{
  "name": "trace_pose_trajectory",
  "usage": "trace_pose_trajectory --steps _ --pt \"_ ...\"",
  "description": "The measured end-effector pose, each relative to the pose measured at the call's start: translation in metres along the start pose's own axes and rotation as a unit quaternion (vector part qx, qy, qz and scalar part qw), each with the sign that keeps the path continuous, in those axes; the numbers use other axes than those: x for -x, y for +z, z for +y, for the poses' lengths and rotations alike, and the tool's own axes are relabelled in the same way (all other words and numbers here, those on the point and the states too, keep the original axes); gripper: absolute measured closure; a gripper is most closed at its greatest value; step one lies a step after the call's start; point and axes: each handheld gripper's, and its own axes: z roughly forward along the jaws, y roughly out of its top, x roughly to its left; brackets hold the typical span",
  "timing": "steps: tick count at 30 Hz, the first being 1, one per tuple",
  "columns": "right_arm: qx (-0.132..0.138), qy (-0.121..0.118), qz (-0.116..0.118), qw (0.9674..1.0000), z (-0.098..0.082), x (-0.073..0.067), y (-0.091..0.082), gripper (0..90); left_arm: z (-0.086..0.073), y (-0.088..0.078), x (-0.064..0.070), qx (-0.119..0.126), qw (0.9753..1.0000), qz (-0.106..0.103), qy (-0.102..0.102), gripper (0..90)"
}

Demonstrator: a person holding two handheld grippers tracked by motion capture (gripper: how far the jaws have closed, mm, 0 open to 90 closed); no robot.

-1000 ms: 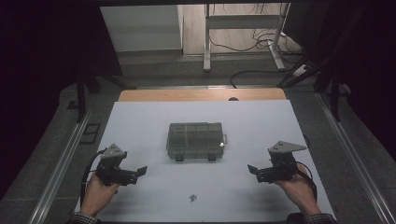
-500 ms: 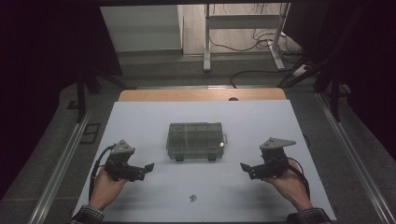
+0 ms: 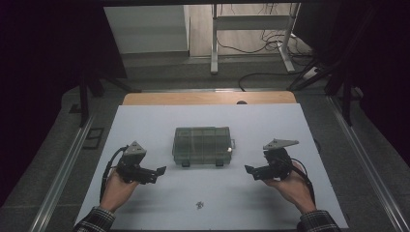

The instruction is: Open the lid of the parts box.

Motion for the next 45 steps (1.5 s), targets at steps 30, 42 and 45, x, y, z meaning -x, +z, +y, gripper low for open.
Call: trace_pose_trajectory --steps 30,42,45 --pt "-0.028 -0.014 0.045 0.9985 0.011 -0.006 0.026 83.7 0.02 0.025 0.0 -0.002 0.9998 -0.009 0.016 0.0" --pt "-0.06 -0.032 0.059 0.9959 0.013 -0.015 0.045 88.5 0.025 0.034 0.003 -0.011 0.9994 -0.008 0.031 0.0" --pt "-0.064 -0.033 0.06 0.9956 0.014 -0.016 0.048 88.5 0.026 0.036 0.003 -0.011 0.9994 -0.006 0.033 0.0"
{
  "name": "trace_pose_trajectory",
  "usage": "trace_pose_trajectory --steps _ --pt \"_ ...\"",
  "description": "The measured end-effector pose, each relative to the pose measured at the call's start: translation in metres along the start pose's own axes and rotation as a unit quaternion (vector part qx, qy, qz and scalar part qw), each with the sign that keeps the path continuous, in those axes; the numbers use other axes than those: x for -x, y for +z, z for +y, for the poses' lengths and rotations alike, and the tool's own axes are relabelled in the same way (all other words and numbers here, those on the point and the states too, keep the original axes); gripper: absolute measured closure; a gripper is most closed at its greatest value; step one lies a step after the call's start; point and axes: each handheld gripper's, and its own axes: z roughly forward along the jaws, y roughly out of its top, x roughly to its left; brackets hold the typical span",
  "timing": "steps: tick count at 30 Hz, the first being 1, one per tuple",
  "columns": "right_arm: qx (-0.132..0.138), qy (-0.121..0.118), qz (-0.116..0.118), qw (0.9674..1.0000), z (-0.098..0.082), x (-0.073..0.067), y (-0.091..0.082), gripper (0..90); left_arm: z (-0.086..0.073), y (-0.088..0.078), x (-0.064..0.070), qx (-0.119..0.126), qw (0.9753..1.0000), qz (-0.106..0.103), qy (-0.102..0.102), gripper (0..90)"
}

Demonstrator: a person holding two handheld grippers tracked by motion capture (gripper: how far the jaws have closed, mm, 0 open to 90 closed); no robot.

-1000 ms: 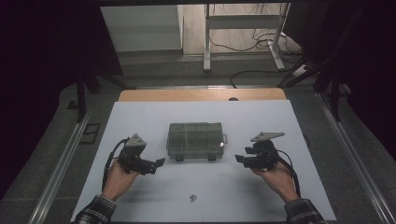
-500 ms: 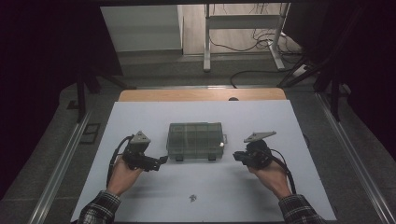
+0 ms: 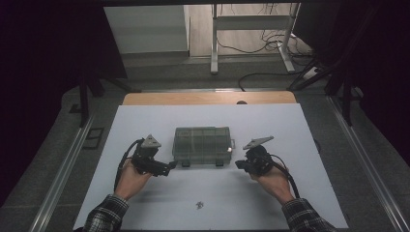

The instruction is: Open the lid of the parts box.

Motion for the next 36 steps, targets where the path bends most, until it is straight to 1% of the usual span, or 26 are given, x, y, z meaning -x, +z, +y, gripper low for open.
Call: trace_pose_trajectory --steps 1,2,3,4,5,8,11,17,21,25,31,36 --pt "-0.006 -0.006 0.0 1.0 0.001 0.0 0.004 88.5 0.0 0.001 0.0 0.001 1.0 0.0 0.0 0.0" --pt "-0.006 -0.006 0.0 1.0 0.001 0.0 0.004 88.5 0.0 0.001 0.0 0.001 1.0 0.0 0.0 0.0" --pt "-0.013 -0.015 -0.001 0.9998 0.001 -0.001 0.009 88.5 0.001 0.001 0.0 0.0 1.0 0.001 0.003 0.0" --pt "-0.013 -0.015 -0.001 0.9998 0.001 -0.001 0.009 88.5 0.001 0.001 0.0 0.0 1.0 0.002 0.004 0.0" --pt "-0.02 -0.022 -0.003 0.9996 0.002 -0.003 0.014 88.5 0.001 0.002 0.0 -0.001 1.0 0.003 0.004 0.0" --pt "-0.026 -0.028 -0.004 0.9993 0.003 -0.004 0.018 88.5 0.001 0.004 0.0 -0.002 1.0 0.003 0.005 0.0" --pt "-0.032 -0.033 -0.007 0.9989 0.005 -0.005 0.024 88.5 0.001 0.005 0.0 -0.002 1.0 0.004 0.006 0.0" --pt "-0.043 -0.03 -0.015 0.9985 0.007 -0.004 0.032 88.5 0.002 0.006 -0.002 -0.002 1.0 0.005 0.007 0.0" --pt "-0.045 -0.027 -0.021 0.9984 0.008 -0.001 0.034 88.5 0.001 0.006 -0.002 -0.002 0.9999 0.006 0.009 0.0" --pt "-0.043 -0.027 -0.019 0.9985 0.008 0.001 0.035 88.5 0.001 0.006 -0.001 -0.003 0.9999 0.006 0.011 0.0" --pt "-0.039 -0.04 -0.023 0.9982 0.009 -0.001 0.033 88.5 0.0 0.006 -0.001 -0.008 0.9998 0.012 0.015 0.0" --pt "-0.034 -0.041 -0.025 0.9983 0.01 0.0 0.032 88.5 -0.001 0.005 -0.002 -0.008 0.9998 0.013 0.013 0.0"
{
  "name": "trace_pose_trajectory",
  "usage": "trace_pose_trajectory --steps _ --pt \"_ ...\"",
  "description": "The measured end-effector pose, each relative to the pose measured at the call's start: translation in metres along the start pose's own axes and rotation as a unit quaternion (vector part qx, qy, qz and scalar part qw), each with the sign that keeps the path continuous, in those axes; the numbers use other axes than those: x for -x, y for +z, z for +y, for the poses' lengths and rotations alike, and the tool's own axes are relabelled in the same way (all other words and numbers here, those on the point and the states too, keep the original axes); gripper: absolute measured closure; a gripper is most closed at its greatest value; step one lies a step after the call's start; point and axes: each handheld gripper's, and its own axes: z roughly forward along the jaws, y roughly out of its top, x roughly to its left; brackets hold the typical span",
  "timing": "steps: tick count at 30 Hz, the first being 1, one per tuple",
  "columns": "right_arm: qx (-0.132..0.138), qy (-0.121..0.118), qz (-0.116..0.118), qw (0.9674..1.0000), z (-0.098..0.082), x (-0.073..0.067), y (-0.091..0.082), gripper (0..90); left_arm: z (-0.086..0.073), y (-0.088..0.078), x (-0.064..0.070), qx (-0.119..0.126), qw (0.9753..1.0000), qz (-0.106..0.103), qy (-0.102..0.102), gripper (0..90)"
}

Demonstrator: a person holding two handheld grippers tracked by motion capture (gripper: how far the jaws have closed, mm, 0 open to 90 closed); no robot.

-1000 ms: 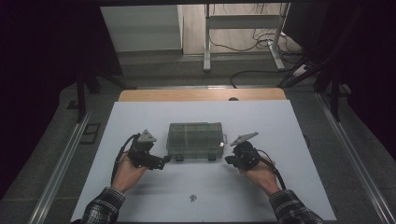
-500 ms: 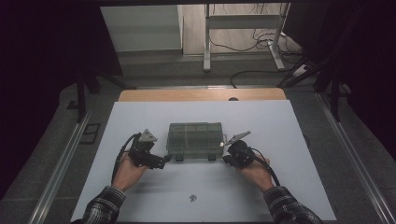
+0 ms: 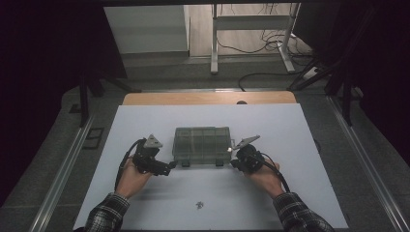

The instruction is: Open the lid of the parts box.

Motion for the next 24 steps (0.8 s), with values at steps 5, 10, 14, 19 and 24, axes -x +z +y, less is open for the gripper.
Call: trace_pose_trajectory --steps 5,10,14,19,24 --pt "0.011 0.002 -0.003 0.9999 0.0 0.001 -0.004 88.5 -0.001 -0.001 0.0 0.0 1.0 0.003 -0.001 0.0" --pt "0.014 0.002 -0.003 0.9999 0.0 0.001 -0.005 88.5 -0.002 -0.001 -0.001 -0.001 1.0 0.003 -0.001 0.0" --pt "0.018 0.003 -0.002 0.9998 0.001 0.001 -0.007 88.5 -0.002 -0.001 -0.001 -0.005 1.0 0.006 0.0 0.0" --pt "0.02 0.002 -0.002 0.9998 0.0 0.001 -0.01 88.4 -0.004 -0.003 -0.003 -0.006 0.9999 0.01 -0.002 0.0" --pt "0.021 0.004 -0.003 0.9998 0.0 0.001 -0.012 88.4 -0.005 -0.005 -0.004 -0.004 0.9999 0.011 -0.006 0.0"
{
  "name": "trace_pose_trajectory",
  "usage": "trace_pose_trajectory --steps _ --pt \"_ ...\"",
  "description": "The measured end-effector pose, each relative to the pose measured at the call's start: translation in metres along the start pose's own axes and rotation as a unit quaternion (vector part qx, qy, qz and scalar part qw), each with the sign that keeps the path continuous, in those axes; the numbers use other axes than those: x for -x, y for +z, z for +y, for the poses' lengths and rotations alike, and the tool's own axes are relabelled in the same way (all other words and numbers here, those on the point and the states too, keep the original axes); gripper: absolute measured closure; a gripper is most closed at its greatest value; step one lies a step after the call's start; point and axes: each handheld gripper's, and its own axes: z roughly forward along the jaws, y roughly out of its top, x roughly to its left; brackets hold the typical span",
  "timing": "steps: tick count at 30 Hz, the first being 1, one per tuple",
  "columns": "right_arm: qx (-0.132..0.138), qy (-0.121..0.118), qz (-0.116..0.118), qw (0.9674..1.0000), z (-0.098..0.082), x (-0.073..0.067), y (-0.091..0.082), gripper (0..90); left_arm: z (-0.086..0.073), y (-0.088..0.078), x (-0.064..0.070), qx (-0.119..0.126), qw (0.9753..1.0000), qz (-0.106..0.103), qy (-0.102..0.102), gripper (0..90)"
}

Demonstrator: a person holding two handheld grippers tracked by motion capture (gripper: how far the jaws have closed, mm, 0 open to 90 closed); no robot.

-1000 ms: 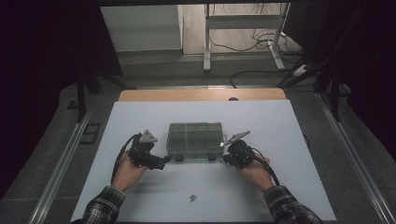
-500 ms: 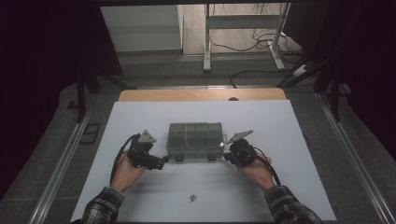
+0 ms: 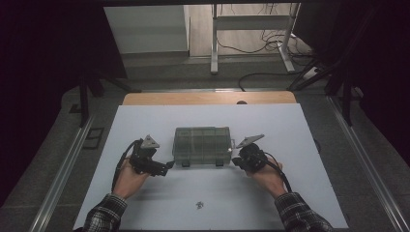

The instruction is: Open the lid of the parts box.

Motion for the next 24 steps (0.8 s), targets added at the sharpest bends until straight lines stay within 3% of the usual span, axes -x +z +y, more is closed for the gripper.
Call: trace_pose_trajectory --steps 10,24 --pt "0.023 0.015 0.008 0.9996 0.002 0.002 -0.006 88.0 0.0 0.002 0.003 -0.007 1.0 0.001 0.005 0.0" --pt "0.051 0.024 0.019 0.9983 0.008 0.003 -0.013 87.9 0.001 0.002 0.0 0.002 1.0 0.004 -0.006 0.4"
